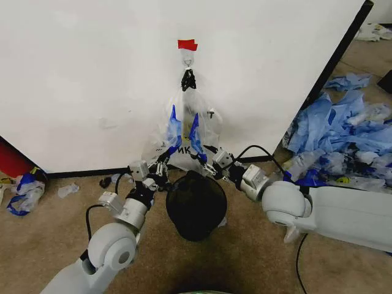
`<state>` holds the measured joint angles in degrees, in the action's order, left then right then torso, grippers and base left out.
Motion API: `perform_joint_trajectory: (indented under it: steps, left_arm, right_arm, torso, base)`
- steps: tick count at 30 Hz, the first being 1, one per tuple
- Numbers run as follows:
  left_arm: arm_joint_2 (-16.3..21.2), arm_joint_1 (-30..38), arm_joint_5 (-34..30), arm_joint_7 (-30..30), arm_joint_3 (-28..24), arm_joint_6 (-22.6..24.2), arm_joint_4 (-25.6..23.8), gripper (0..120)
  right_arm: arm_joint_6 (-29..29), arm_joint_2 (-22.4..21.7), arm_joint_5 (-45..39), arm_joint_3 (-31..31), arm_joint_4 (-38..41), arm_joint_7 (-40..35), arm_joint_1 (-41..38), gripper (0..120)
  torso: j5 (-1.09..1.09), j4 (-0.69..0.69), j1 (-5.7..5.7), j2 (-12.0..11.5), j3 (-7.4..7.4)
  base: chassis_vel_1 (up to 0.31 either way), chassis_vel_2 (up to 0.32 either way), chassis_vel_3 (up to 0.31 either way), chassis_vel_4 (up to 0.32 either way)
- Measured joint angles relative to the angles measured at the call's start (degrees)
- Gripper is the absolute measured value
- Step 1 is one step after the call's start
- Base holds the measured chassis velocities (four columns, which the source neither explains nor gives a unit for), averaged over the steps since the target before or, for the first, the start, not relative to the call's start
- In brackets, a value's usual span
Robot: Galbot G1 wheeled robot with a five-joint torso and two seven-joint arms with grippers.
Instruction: Pick up the garbage bag from the wall and place it over the trash bin.
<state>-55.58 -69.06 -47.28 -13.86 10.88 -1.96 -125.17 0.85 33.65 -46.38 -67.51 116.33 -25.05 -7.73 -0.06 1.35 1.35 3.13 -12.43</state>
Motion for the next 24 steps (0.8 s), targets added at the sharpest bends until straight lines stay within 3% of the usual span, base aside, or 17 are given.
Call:
perform_joint_trajectory:
  steps: [4, 13, 18, 24]
  left_arm:
    - [-0.1, -0.2, 0.3, 0.0, 0.1, -0.3, 0.1, 0]
    - [-0.1, -0.8, 0.7, 0.0, 0.2, -0.7, 0.0, 0]
    - [-0.4, -1.0, 1.4, 0.1, 0.2, -0.8, 0.0, 0]
    - [-0.6, -1.1, 1.8, 0.2, 0.1, -1.0, 0.4, 0]
  right_arm:
    - [0.2, 0.2, 0.3, 0.1, -0.2, -0.2, 0.2, 36]
    - [0.8, 0.4, 0.9, 0.2, -0.4, -1.1, 0.7, 9]
    - [0.8, 0.2, 1.2, 0.2, -0.5, -1.1, 1.0, 0]
    - [0.1, 0.0, 2.1, 1.3, -0.5, -1.3, 2.5, 0]
  torso:
    - [0.0, 0.0, 0.0, 0.0, 0.0]
    - [0.0, 0.01, 0.0, 0.0, 0.0]
    - [0.0, 0.0, 0.0, 0.0, 0.0]
    - [-0.01, 0.0, 0.0, 0.0, 0.0]
  base:
    - [0.0, 0.0, 0.0, 0.0]
    - [0.0, 0.0, 0.0, 0.0]
    - [0.0, 0.0, 0.0, 0.0]
    - [0.0, 0.0, 0.0, 0.0]
